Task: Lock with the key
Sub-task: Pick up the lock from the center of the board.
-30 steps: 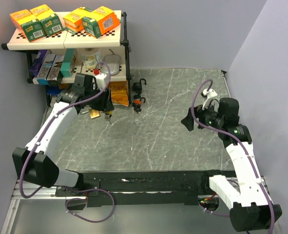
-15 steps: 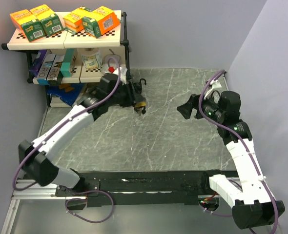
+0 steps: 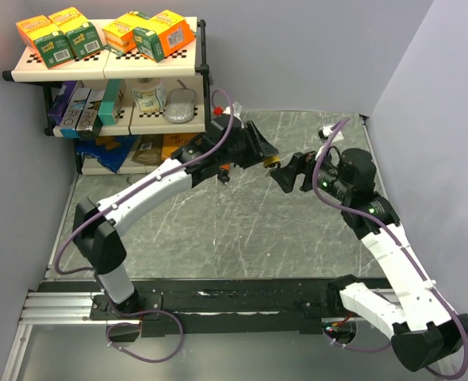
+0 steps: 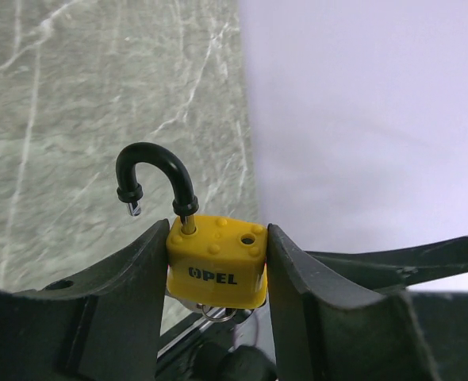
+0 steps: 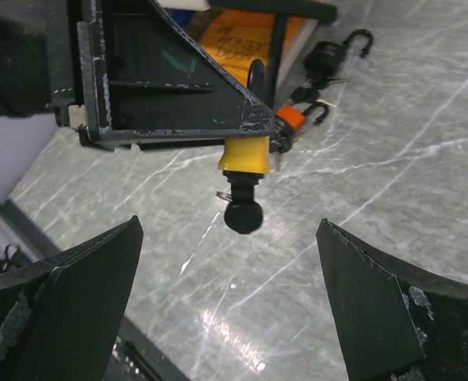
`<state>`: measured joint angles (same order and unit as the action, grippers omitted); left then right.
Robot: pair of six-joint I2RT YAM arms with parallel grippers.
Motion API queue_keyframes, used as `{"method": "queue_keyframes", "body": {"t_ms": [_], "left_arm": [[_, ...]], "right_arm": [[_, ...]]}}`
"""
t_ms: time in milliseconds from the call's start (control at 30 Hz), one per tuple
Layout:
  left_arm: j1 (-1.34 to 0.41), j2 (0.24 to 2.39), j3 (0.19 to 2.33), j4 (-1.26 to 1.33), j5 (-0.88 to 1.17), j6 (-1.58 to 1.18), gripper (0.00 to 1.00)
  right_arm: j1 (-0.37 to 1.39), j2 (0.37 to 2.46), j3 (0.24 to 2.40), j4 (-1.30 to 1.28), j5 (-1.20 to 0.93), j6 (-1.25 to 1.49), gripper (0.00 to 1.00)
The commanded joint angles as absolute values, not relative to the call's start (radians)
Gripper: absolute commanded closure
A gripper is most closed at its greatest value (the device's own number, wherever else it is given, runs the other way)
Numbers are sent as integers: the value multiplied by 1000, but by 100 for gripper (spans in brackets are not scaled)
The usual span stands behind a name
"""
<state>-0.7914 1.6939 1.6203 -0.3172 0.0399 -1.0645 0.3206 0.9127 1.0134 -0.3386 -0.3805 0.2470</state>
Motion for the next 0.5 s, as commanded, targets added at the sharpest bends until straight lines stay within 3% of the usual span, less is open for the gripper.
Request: {"method": "queue_keyframes", "body": {"t_ms": [0, 167, 467], "left_arm": [[-807, 1713, 1723, -201, 48, -1150, 99], [-811, 1730, 1733, -169, 95, -1184, 99], [-811, 1730, 1720, -124, 166, -1242, 99]], "right_arm": [[348, 946, 1031, -240, -247, 288, 2], [382, 979, 1013, -181, -180, 255, 9], [399, 994, 982, -92, -107, 219, 34]]}}
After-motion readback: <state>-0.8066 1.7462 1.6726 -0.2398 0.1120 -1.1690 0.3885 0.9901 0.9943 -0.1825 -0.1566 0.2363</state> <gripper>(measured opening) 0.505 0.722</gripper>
